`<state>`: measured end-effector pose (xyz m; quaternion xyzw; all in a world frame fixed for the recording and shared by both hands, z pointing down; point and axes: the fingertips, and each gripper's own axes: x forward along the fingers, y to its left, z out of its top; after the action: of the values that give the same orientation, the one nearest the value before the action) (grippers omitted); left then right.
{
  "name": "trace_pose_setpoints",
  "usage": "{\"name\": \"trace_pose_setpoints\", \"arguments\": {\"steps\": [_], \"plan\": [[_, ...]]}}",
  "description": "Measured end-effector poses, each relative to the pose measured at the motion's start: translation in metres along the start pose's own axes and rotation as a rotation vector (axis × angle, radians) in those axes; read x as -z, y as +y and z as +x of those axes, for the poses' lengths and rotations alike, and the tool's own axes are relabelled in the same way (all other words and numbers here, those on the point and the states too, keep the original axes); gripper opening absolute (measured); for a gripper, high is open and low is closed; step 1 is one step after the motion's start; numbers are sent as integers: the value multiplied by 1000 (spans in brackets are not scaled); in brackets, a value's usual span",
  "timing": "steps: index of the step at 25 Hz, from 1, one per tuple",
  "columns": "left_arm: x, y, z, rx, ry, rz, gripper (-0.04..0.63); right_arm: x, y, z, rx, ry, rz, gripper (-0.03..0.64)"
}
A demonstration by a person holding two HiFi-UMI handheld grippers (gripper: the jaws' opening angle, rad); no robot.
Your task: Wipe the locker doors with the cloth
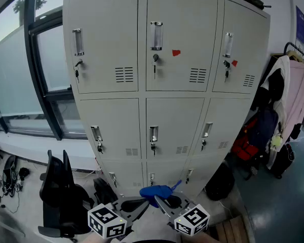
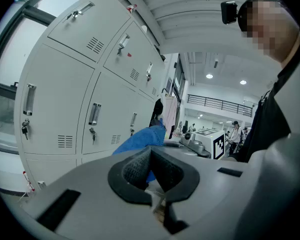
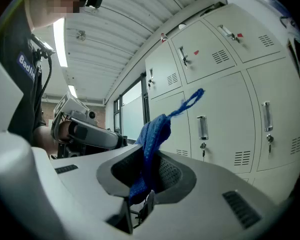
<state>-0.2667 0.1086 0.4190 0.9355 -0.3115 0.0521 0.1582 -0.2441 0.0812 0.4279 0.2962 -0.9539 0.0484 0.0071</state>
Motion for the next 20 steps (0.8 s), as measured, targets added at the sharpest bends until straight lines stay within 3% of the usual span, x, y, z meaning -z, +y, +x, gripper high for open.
{"name": "trace_pose_setpoints", "arguments": {"steps": [20], "plan": [[-11, -24, 55, -23, 8, 18, 6, -9, -42, -45, -34, -50, 37, 49]]}}
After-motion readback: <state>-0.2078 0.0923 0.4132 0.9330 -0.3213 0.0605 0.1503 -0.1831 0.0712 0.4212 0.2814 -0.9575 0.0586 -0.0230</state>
